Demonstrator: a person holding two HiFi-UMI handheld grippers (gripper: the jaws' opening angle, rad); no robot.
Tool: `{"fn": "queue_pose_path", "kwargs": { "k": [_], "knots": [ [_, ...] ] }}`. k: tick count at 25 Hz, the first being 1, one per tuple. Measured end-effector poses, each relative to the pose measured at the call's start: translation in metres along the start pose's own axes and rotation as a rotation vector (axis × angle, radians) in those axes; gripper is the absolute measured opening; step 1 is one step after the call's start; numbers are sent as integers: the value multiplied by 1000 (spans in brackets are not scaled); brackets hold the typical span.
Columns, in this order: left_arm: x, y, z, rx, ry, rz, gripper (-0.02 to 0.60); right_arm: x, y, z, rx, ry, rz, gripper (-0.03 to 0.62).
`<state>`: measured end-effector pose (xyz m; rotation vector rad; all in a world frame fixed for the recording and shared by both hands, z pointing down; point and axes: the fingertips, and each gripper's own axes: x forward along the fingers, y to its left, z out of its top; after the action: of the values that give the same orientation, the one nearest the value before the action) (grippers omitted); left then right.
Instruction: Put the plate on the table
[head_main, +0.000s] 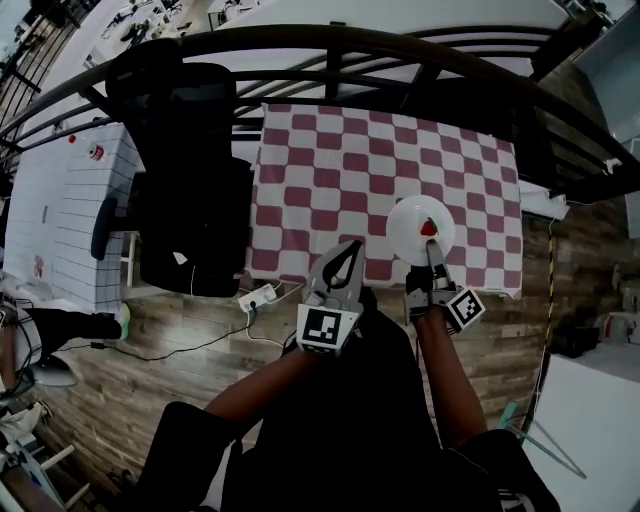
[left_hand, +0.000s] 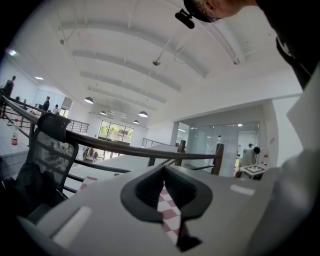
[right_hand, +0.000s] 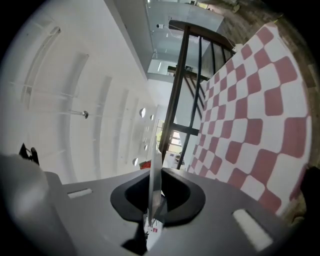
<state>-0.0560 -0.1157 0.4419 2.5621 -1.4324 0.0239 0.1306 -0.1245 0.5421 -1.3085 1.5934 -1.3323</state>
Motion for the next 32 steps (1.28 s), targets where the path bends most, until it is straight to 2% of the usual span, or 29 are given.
{"fn": "queue_pose_path", "kwargs": {
  "k": [3,9,13,16,19,24,32],
  "knots": [
    [34,5,14,1,-12,19,9,32,-11,20,-40,51,24,20],
    [103,19,29,2,-42,102,9,88,-69,44,-99,150,-6,21],
    [136,44,27,-8,-17,203,9,129,-93,36,9,206,58,23],
    [147,55,23,-1,8,257,9,152,-114,22,21,254,69,23],
    [161,53,18,-12,16,279,9,171,-141,21,11,266,73,25],
    [163,57,12,-8,71,310,9,184,-186,2,44,313,4,25],
    [159,68,6,6,97,361,9,199,-218,-6,53,355,-73,25]
  ]
}}
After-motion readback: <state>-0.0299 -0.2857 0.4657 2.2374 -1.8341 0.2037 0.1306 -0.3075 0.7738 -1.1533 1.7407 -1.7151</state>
